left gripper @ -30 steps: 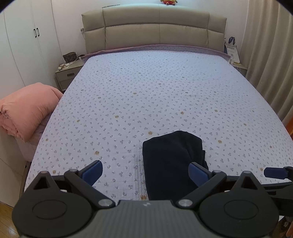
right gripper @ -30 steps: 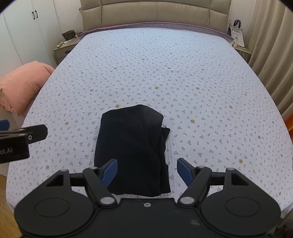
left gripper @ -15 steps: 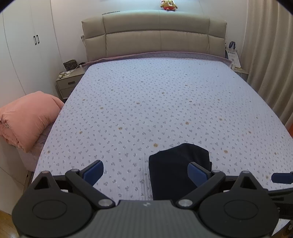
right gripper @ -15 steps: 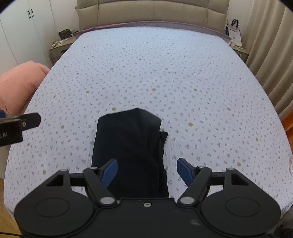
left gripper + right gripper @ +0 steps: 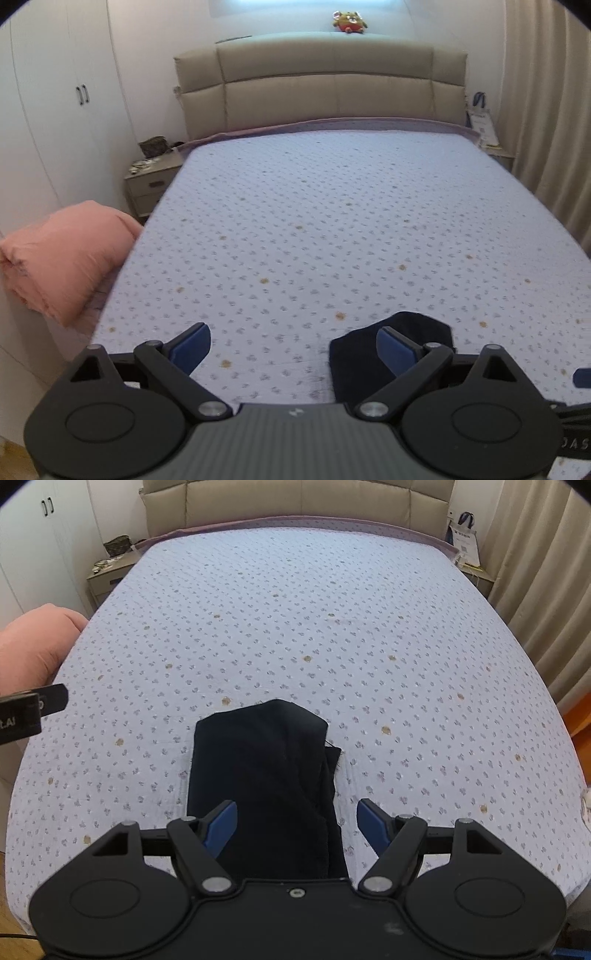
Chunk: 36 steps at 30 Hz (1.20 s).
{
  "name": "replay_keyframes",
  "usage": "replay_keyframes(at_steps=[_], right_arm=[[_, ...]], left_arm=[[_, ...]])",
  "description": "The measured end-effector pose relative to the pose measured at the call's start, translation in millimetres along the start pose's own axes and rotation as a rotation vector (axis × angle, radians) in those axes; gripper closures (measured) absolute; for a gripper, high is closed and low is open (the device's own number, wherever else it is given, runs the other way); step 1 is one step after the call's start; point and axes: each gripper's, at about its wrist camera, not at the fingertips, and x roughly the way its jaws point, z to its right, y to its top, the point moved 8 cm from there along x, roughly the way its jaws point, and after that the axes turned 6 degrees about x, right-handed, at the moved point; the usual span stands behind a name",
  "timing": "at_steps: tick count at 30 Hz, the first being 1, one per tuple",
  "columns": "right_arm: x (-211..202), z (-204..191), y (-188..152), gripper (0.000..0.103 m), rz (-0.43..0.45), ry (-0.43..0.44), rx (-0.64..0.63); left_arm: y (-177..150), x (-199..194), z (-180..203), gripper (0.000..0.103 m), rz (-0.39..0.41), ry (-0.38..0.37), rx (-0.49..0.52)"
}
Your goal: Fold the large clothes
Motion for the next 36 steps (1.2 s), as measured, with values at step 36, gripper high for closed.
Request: replay_keyframes(at_steps=[36], right_arm=[[44.1,27.8,0.9,0.018,-0.104,0.043,0.037]], left_arm=[[-20.2,46.8,43.4,0.007,-0.134,-0.026,-0.004]])
